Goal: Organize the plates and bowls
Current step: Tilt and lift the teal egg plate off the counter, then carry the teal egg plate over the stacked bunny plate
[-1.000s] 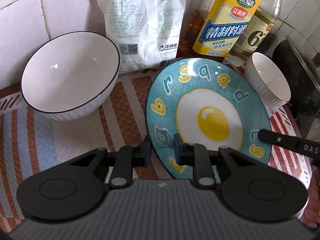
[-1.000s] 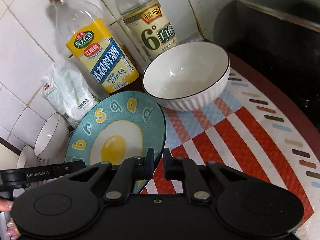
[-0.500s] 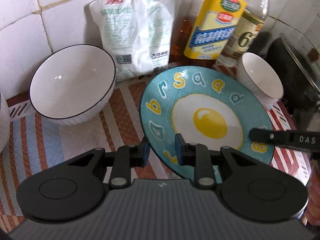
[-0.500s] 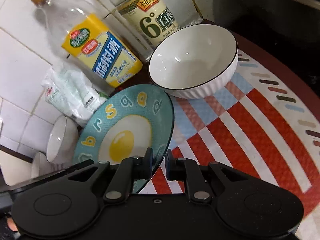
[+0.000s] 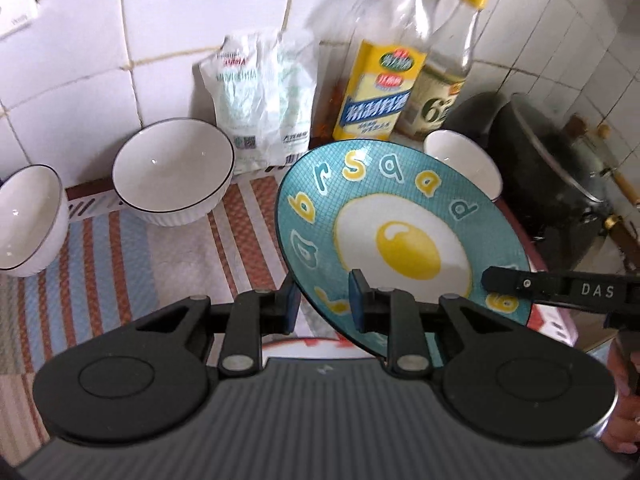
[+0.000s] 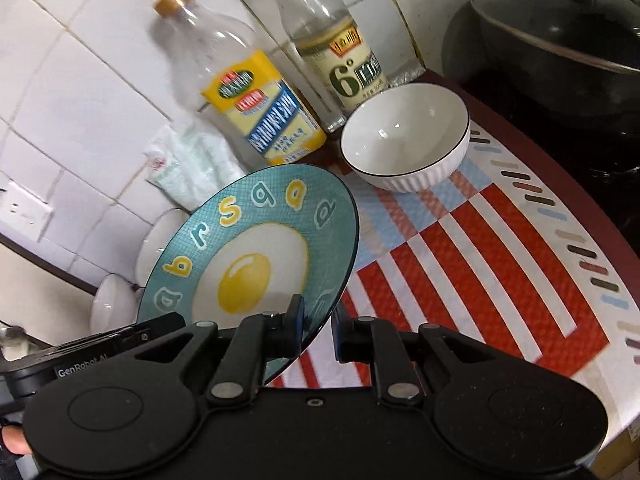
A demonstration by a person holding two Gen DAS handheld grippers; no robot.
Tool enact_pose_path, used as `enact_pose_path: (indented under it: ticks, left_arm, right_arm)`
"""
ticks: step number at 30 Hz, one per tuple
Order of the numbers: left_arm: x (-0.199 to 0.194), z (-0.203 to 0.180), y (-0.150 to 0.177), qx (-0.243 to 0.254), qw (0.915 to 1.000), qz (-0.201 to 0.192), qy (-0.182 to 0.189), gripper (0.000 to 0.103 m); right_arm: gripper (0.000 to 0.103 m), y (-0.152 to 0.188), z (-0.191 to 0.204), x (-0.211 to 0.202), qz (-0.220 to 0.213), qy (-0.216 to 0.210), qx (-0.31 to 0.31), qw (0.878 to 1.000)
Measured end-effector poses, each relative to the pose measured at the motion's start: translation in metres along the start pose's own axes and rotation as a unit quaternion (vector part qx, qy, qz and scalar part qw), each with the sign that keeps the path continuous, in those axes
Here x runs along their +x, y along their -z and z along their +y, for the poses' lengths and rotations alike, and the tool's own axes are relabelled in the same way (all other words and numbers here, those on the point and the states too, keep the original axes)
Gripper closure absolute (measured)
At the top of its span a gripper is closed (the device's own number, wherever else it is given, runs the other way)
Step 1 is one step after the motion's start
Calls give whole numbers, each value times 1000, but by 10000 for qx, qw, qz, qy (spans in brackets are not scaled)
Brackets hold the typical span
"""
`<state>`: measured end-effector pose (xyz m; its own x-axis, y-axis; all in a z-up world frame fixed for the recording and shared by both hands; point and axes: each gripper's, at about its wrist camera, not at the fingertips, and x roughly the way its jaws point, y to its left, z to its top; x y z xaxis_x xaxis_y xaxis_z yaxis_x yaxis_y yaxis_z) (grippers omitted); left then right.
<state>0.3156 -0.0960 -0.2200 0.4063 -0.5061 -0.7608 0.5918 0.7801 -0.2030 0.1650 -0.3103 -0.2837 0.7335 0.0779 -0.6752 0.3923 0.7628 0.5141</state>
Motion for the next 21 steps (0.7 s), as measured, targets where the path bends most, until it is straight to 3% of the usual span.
enact_pose_path:
  ticks: [7, 12, 21]
  left_arm:
    - [-48, -18, 18, 21, 9998, -174, -4, 79]
    - [-72, -19, 40, -388, 9991, -56, 163, 79]
    - [-109, -31, 79, -438, 9988, -177, -114, 79]
  right_arm:
    - [84, 8, 19, -48, -112, -184, -234, 9995]
    - [84, 18, 29, -74, -114, -255, -407, 9988]
    - [82, 54, 34, -102, 127, -356, -548, 9978]
